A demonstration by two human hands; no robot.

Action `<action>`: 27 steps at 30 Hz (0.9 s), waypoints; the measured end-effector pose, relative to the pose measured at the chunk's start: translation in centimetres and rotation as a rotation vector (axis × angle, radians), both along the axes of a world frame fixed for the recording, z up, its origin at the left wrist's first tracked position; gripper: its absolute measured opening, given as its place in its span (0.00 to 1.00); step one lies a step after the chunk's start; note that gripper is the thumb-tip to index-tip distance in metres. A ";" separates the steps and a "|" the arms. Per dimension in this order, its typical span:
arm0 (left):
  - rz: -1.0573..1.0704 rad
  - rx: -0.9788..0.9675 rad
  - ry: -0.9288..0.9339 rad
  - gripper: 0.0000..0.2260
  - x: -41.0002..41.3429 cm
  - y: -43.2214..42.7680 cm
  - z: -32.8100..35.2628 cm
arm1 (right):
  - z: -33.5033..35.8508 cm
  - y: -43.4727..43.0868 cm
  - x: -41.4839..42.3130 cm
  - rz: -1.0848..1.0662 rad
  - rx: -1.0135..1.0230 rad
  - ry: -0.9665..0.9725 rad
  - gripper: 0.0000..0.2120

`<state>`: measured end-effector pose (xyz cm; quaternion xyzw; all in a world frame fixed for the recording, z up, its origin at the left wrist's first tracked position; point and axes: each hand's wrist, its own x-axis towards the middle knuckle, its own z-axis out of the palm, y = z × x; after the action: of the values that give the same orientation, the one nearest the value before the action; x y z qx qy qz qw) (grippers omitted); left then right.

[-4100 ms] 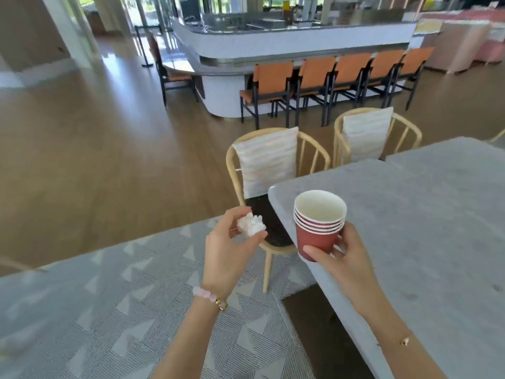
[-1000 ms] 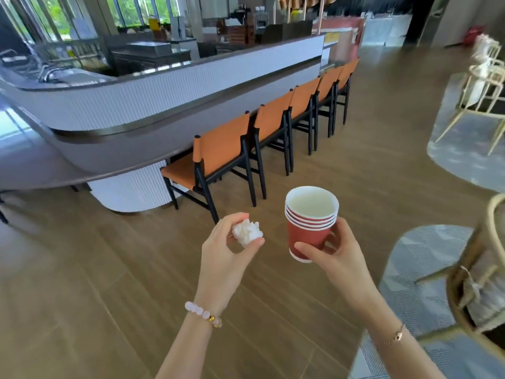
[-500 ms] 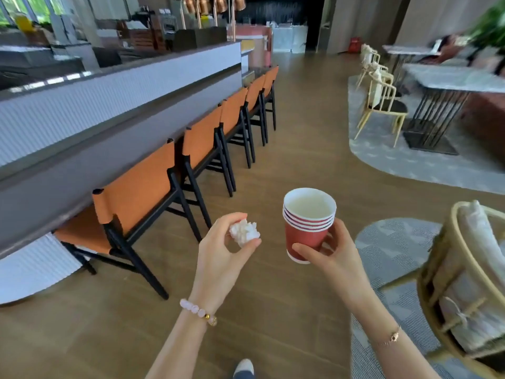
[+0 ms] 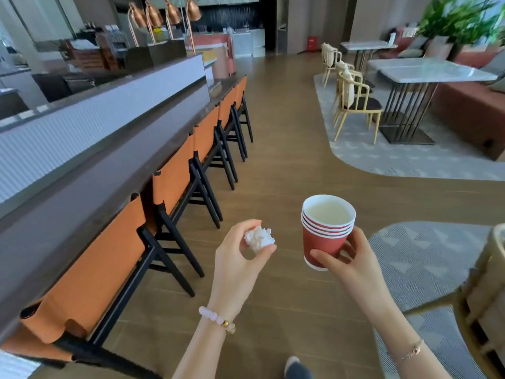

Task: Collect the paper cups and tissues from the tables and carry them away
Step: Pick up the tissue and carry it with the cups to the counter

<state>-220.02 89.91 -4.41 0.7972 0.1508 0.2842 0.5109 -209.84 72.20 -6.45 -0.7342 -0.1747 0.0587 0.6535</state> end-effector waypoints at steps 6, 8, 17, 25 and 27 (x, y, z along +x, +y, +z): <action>-0.012 -0.024 0.014 0.17 10.0 4.7 -1.6 | -1.3 4.8 10.2 -0.014 0.002 -0.003 0.25; -0.006 -0.018 0.019 0.16 14.4 6.4 -1.9 | -1.5 6.3 14.5 -0.022 0.007 -0.003 0.25; -0.018 -0.003 0.021 0.14 35.5 13.3 -0.1 | 0.0 12.7 34.7 -0.005 0.015 0.022 0.27; -0.058 -0.080 0.026 0.13 49.7 18.3 -0.8 | -0.1 17.4 48.3 -0.047 0.007 0.039 0.26; -0.068 -0.077 0.027 0.13 53.4 20.0 -1.2 | -0.5 18.9 51.7 -0.056 -0.001 0.045 0.25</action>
<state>-166.61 109.90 -5.65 0.7853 0.1414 0.2498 0.5486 -158.15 91.14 -6.96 -0.7376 -0.1394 0.0571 0.6582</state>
